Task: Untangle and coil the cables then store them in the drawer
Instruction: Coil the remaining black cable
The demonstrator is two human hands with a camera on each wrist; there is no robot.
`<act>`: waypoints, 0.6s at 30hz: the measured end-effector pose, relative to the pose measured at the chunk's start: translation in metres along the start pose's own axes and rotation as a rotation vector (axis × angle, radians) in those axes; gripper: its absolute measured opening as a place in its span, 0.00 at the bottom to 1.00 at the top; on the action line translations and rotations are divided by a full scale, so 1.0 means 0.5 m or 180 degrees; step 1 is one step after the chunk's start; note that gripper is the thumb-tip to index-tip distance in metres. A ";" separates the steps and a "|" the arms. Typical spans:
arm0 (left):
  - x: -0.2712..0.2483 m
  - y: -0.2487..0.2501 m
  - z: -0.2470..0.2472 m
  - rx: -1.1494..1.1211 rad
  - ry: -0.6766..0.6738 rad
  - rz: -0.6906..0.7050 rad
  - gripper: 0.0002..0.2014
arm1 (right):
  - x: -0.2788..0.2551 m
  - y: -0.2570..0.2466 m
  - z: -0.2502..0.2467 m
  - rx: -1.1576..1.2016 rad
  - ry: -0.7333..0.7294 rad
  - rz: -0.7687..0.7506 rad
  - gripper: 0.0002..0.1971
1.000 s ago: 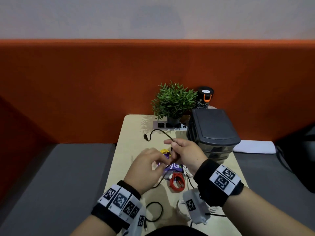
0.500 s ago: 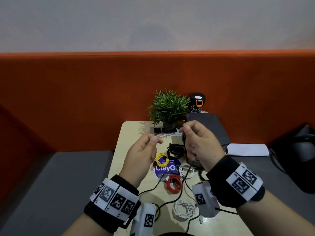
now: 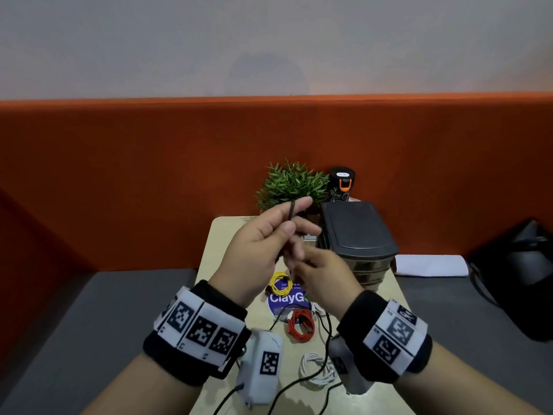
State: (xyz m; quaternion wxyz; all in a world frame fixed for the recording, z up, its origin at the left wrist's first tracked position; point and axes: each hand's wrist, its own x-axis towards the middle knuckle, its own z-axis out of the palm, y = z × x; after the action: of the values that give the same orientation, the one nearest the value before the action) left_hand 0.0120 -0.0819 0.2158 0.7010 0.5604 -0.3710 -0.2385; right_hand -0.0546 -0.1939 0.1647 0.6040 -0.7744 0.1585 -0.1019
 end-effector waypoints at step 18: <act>0.008 -0.030 -0.044 0.1349 -0.0399 -0.0298 0.21 | -0.019 -0.069 -0.089 0.0370 0.0176 -0.0462 0.08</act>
State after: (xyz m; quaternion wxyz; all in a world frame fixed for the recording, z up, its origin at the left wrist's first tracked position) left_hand 0.0331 -0.0755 0.2003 0.5313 0.6958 -0.4294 -0.2219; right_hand -0.0746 -0.2233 0.2096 0.6343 -0.7444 0.1125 -0.1757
